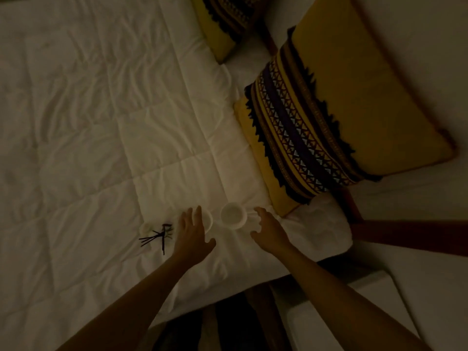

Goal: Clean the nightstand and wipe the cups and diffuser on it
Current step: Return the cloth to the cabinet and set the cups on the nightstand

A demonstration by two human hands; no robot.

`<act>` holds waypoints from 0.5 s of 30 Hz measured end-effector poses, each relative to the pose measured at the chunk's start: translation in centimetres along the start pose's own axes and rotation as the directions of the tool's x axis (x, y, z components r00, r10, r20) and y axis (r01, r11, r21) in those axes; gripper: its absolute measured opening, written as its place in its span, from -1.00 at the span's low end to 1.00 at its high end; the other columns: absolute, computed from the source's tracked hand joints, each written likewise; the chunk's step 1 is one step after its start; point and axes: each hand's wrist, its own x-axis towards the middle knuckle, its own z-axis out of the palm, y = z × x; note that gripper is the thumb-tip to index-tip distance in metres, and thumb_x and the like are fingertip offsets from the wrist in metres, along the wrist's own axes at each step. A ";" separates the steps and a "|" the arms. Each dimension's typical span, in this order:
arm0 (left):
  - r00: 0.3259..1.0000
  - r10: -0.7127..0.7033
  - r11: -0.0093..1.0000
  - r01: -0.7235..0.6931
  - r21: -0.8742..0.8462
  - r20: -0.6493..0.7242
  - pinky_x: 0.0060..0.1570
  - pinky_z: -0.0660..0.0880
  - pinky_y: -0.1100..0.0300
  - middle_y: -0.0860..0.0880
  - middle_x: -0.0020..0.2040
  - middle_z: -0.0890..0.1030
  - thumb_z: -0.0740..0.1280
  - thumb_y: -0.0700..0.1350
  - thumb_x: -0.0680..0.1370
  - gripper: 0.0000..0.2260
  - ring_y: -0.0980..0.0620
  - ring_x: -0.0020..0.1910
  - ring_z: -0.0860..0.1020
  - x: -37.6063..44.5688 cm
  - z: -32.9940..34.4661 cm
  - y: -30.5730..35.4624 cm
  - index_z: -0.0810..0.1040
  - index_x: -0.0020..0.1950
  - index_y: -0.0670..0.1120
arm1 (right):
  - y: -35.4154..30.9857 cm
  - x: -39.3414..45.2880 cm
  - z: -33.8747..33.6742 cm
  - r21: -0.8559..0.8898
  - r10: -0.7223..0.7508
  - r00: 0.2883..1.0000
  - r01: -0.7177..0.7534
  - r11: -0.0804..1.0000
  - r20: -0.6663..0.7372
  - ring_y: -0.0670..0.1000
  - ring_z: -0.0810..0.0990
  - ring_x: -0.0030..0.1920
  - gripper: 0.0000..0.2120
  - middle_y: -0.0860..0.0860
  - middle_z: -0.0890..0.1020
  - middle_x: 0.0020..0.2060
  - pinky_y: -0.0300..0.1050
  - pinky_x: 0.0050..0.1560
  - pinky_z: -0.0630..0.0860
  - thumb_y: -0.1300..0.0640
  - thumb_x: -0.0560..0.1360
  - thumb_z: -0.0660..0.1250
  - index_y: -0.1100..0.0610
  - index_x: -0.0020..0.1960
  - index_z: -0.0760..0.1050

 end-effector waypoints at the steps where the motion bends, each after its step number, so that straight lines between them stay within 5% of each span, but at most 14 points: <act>1: 1.000 -0.012 1.000 0.012 0.018 -0.006 0.54 -0.06 -0.17 -0.28 0.56 0.13 0.41 0.16 0.48 -0.07 -0.29 0.56 0.04 0.5 0.6 0.0 -0.03 0.59 -0.25 | 0.4 0.9 0.5 0.004 -0.006 1.000 0.006 1.000 0.018 0.09 0.38 0.41 -0.26 0.06 0.30 0.49 0.02 0.35 0.42 0.11 0.53 0.39 0.01 0.58 0.08; 7: 0.995 -0.096 0.989 0.097 0.111 -0.012 0.57 -0.14 -0.10 -0.27 0.60 0.02 0.32 0.26 0.52 -0.04 -0.25 0.59 -0.05 3.1 3.9 -0.7 -0.12 0.59 -0.27 | 1.4 5.0 4.3 0.149 -0.096 0.993 0.085 0.985 0.068 -0.01 0.24 0.52 0.01 -0.03 0.22 0.56 0.02 0.50 0.27 0.05 0.39 0.55 -0.04 0.62 -0.03; 11: 0.992 -0.121 0.984 0.124 0.128 -0.025 0.57 -0.04 -0.09 -0.23 0.59 0.08 0.35 0.22 0.52 -0.09 -0.21 0.59 0.01 3.9 4.7 -1.1 -0.06 0.59 -0.25 | 1.3 6.1 6.1 0.260 -0.049 0.998 0.037 0.965 0.038 -0.01 0.29 0.48 0.01 -0.03 0.25 0.54 -0.14 0.40 0.28 0.00 0.40 0.55 -0.11 0.60 -0.05; 15: 0.991 -0.130 0.984 0.131 0.117 -0.020 0.53 0.05 -0.07 -0.20 0.57 0.13 0.44 0.20 0.45 -0.02 -0.18 0.56 0.08 4.5 4.9 -1.3 -0.04 0.59 -0.23 | 1.1 6.1 6.3 0.143 -0.094 0.996 0.094 0.985 -0.005 0.04 0.43 0.36 0.00 0.00 0.31 0.47 -0.07 0.25 0.46 -0.07 0.38 0.53 -0.26 0.56 -0.09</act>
